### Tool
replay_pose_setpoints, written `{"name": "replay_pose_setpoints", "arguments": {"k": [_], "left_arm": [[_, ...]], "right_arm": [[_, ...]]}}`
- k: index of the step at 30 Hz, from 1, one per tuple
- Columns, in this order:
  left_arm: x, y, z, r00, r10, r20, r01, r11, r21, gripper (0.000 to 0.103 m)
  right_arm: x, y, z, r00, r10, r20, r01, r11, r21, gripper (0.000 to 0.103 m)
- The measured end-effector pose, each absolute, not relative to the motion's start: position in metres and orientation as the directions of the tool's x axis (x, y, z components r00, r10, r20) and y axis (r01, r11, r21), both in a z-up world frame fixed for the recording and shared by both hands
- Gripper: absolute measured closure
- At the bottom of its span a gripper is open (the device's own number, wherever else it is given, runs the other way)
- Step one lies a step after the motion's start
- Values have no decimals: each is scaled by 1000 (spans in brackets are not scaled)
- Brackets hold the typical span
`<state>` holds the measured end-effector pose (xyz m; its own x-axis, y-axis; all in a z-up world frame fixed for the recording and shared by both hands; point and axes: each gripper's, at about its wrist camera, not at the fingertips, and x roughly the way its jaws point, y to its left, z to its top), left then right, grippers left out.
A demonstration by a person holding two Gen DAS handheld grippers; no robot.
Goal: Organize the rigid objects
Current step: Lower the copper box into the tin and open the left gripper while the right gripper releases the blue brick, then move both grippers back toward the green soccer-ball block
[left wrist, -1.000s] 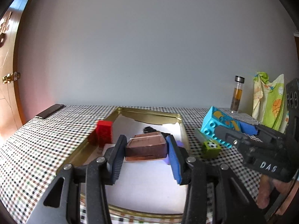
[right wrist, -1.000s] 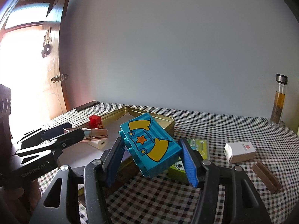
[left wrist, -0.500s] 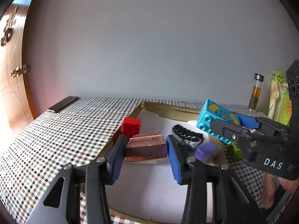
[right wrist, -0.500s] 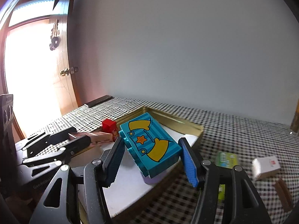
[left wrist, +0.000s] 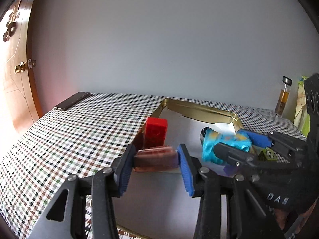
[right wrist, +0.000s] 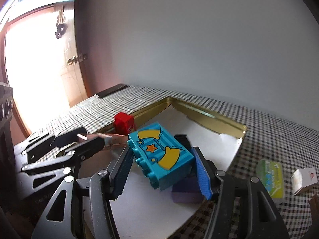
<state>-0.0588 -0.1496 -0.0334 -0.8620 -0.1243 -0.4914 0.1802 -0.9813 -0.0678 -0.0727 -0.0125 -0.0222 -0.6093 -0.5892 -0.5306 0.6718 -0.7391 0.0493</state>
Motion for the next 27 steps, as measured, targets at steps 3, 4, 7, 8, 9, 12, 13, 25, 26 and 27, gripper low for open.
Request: {"name": "replay_pose_setpoints", "arguments": {"k": [3,4,7,8,9,12,13,25,26,27], "left_arm": [[-53,-151,-32,-862,-173,-477,227,-972,-58,32],[-52,-152,-32,-861,-186,-474,242,-969,-58,21],[-45,-150,-30,-869,-185,-459,247,-966,-78,8],[-42,-146,-29,-872,-188,-452,248,-966,-75,8],[-42,-146,-29,-874,-191,-447,248,-966,-72,6],[-40,-133,-26,-879,-207,-429,259,-963,-68,1],[-40,-128,-25,-881,-202,-427,255,-965,-69,1],[-65,-100,-37,-839,-231,-493,285,-958,-36,0],[-66,-101,-37,-835,-240,-496,294,-955,-34,0],[-67,-101,-38,-834,-240,-497,295,-955,-34,0]], "right_arm": [[-67,-13,-22,-622,-589,-515,675,-737,27,41],[-65,-12,-22,-620,-595,-511,678,-735,32,40],[-63,1,-19,-626,-599,-500,669,-741,50,33],[-61,8,-19,-632,-599,-492,665,-745,53,32],[-60,14,-18,-637,-597,-488,661,-749,53,32],[-59,45,-19,-676,-556,-484,608,-792,61,32],[-59,54,-19,-687,-543,-483,587,-806,71,31],[-77,119,-31,-744,-402,-534,381,-911,155,26],[-78,116,-31,-744,-389,-544,375,-916,143,26],[-80,112,-33,-741,-368,-561,362,-924,128,26]]}}
